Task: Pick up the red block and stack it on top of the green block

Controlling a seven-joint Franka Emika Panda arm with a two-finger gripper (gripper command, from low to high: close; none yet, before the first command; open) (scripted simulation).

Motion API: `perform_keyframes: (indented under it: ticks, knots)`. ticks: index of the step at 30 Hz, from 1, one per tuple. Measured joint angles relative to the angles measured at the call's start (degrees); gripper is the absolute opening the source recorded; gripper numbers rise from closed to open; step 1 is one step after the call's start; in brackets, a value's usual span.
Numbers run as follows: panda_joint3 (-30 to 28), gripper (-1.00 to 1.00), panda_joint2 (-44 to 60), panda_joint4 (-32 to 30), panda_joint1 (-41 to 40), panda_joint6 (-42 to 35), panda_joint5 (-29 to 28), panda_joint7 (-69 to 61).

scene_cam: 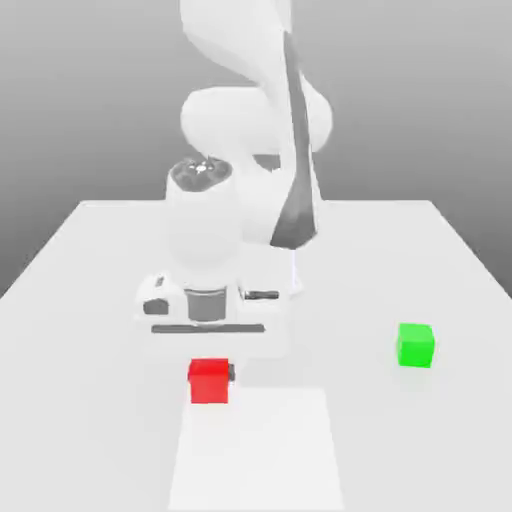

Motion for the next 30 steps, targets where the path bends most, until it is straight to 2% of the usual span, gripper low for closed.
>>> perform_keyframes:
  ticks: [5, 19, 23, 27, 28, 30]
  knots:
    - [5.16, -1.00, -4.74, -0.64, 7.98, -3.99, 2.29, -3.90]
    - [22.26, -1.00, -12.61, -1.76, 38.78, -10.48, 11.39, -18.71]
    - [24.40, -1.00, -6.94, -1.59, 38.68, -5.01, 8.62, -17.32]
    - [24.20, -1.00, 1.19, -1.41, 36.73, 2.64, 1.00, -12.10]
    - [23.87, 1.00, 2.81, -1.37, 36.21, 4.11, -1.07, -10.68]
    - [23.87, 1.00, 2.81, -1.37, 35.01, 4.11, -1.07, -10.68]
